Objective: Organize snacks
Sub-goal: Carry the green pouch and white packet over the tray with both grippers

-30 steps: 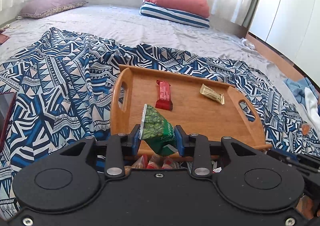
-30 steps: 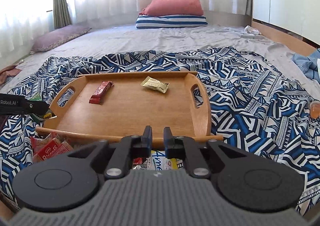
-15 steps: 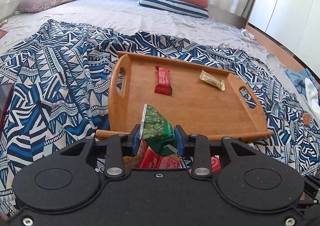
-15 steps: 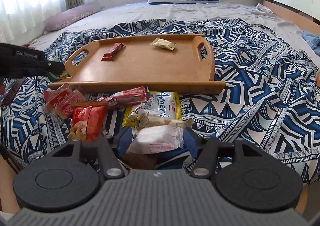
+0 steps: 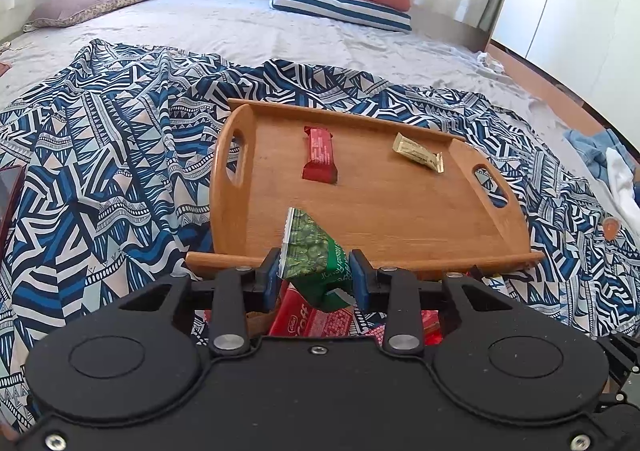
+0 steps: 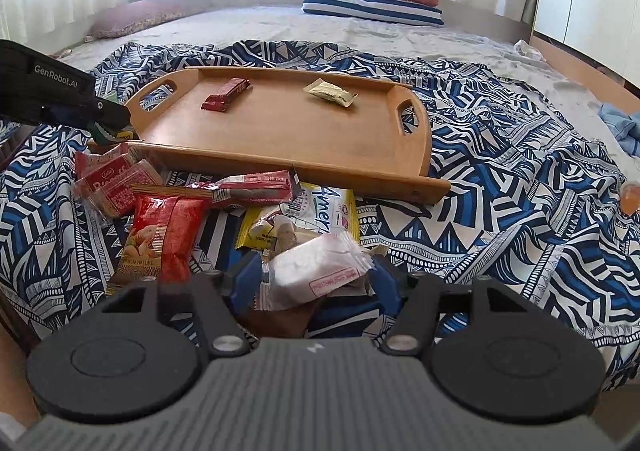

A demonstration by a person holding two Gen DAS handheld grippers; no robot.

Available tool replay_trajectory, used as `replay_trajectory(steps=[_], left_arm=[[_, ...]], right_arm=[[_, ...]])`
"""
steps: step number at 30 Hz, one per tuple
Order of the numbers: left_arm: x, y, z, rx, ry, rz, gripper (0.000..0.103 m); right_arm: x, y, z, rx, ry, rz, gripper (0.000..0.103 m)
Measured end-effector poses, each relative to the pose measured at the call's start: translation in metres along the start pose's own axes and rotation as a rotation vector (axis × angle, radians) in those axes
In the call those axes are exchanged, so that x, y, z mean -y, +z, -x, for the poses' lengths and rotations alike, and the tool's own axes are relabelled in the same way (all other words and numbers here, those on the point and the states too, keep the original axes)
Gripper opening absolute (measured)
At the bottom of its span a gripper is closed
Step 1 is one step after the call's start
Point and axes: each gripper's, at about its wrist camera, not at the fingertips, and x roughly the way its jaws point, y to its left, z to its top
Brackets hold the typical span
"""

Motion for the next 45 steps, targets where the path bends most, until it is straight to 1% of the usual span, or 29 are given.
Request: replay_trajectory(steps=[1,3,4,5,9,13,18,22,27,31,38,45], left_arm=[[0.000,0.000,0.000,0.001,-0.001,-0.001,0.033],[0.001,0.001,0.001,0.000,-0.003,-0.001,0.033],[0.001,0.001,0.001,0.001,-0.004,-0.002,0.033],[0.001,0.001,0.001,0.001,-0.004,-0.002,0.033],[0.000,0.005,0.002,0.007,-0.009,-0.002,0.033],[0.000,0.013,-0.001,0.014,-0.020,0.004,0.033],[0.000,0.032,-0.010,0.029,-0.043,0.019,0.033],[-0.002,0.048,-0.025,0.023,-0.068,0.039,0.033],[-0.006,0.059,-0.052,-0.010,-0.060,0.069,0.033],[-0.009,0.061,-0.073,-0.042,-0.054,0.087,0.033],[-0.009,0.059,-0.098,-0.076,-0.060,0.100,0.033],[-0.005,0.055,-0.111,-0.101,-0.055,0.096,0.033]], right_arm=[[-0.001,0.000,0.001,0.004,-0.004,0.006,0.054],[-0.002,-0.001,0.002,0.011,0.001,0.010,0.046],[-0.002,-0.001,0.003,0.014,0.001,0.005,0.039],[-0.002,-0.001,0.004,0.019,-0.001,-0.002,0.037],[0.000,0.002,0.008,0.040,0.004,-0.027,0.037],[0.007,0.014,0.014,0.069,0.020,-0.076,0.037],[0.020,0.045,0.003,0.100,0.035,-0.112,0.037],[0.030,0.072,-0.019,0.110,0.046,-0.138,0.037],[0.037,0.097,-0.055,0.073,0.060,-0.128,0.037],[0.038,0.107,-0.081,0.034,0.054,-0.123,0.037],[0.038,0.110,-0.107,-0.012,0.068,-0.130,0.037],[0.037,0.107,-0.120,-0.040,0.075,-0.136,0.038]])
